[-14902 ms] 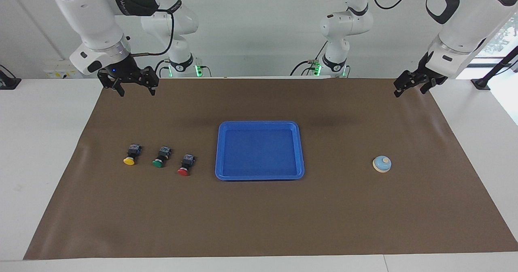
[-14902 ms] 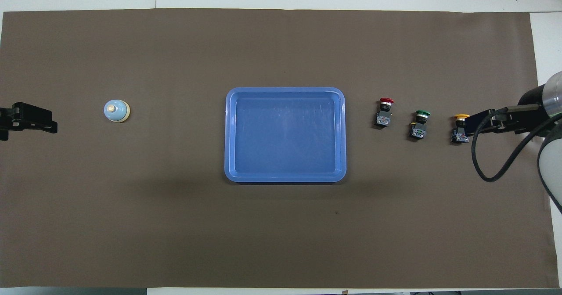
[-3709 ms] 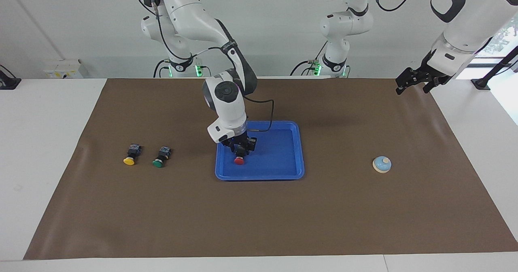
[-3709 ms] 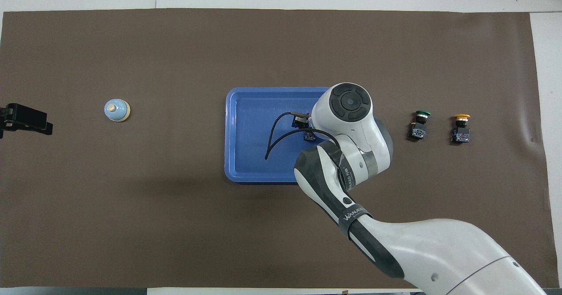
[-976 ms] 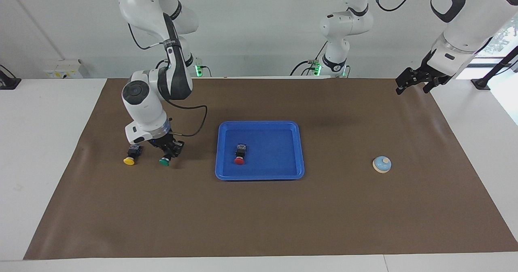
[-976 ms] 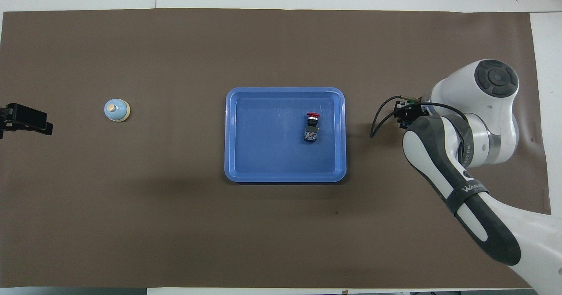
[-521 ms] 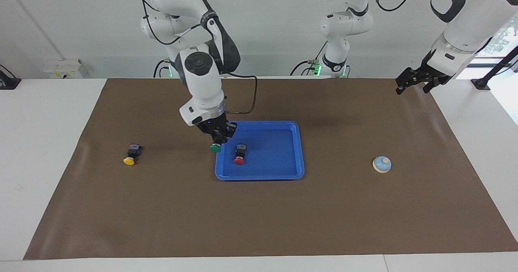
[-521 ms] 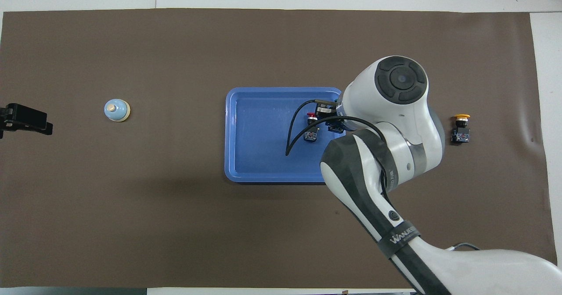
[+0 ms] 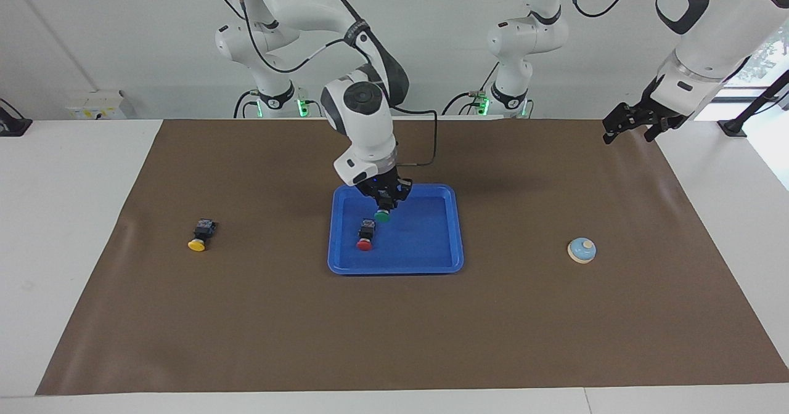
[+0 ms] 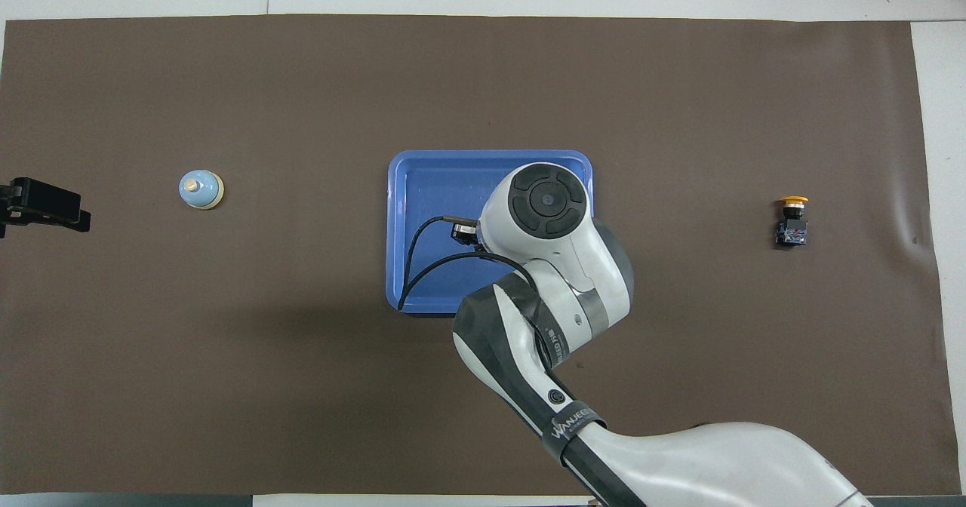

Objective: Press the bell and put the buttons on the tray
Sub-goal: 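Carry the green button over the tray with the right gripper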

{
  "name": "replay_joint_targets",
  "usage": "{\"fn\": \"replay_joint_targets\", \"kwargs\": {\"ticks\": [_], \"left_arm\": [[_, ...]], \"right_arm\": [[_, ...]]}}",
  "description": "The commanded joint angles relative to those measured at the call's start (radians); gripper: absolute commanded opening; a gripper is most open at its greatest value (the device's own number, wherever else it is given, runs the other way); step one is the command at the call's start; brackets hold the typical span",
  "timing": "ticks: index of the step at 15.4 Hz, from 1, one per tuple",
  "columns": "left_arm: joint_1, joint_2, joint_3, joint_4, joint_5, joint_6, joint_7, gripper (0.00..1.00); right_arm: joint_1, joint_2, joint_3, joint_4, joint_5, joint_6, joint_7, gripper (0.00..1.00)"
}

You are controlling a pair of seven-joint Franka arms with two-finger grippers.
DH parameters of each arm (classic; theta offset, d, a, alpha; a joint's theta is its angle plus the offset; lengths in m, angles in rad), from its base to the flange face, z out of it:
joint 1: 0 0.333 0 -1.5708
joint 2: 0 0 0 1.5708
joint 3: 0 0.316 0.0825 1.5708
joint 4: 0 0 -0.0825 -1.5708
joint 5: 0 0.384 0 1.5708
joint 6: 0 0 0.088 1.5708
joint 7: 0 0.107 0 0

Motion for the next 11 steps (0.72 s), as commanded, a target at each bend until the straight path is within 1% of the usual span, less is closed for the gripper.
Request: {"fn": "replay_joint_targets", "kwargs": {"ticks": [1, 2, 5, 6, 7, 8, 10, 11], "left_arm": [[-0.003, -0.013, 0.006, -0.004, -0.001, -0.003, 0.005, 1.0], [-0.004, -0.013, 0.006, -0.004, -0.001, -0.003, 0.005, 1.0], [-0.004, -0.013, 0.006, -0.004, -0.002, -0.003, 0.005, 1.0], [-0.004, -0.013, 0.006, -0.004, -0.001, -0.003, 0.005, 1.0], [-0.004, -0.013, 0.006, -0.004, -0.001, -0.003, 0.005, 1.0], [-0.004, -0.013, 0.006, -0.004, -0.002, -0.003, 0.005, 1.0], [-0.004, -0.013, 0.006, -0.004, -0.001, -0.003, 0.005, 1.0], [-0.004, -0.013, 0.006, -0.004, -0.001, -0.003, 0.005, 1.0]], "right_arm": [[-0.008, 0.044, -0.005, 0.019, 0.001, 0.045, 0.003, 0.0], [-0.008, 0.054, -0.003, 0.013, -0.001, 0.068, 0.003, 0.0], [-0.011, 0.061, -0.005, -0.003, -0.002, 0.084, -0.007, 0.0], [-0.011, 0.058, -0.005, -0.019, -0.002, 0.102, 0.0, 0.06], [-0.008, 0.055, -0.003, -0.033, -0.002, 0.111, 0.007, 0.36], [-0.002, 0.054, -0.003, -0.038, -0.002, 0.107, 0.009, 0.42], [0.006, 0.052, -0.005, -0.041, -0.002, 0.104, 0.009, 0.68], [0.006, 0.052, -0.005, -0.04, -0.002, 0.099, 0.009, 0.73]]}}
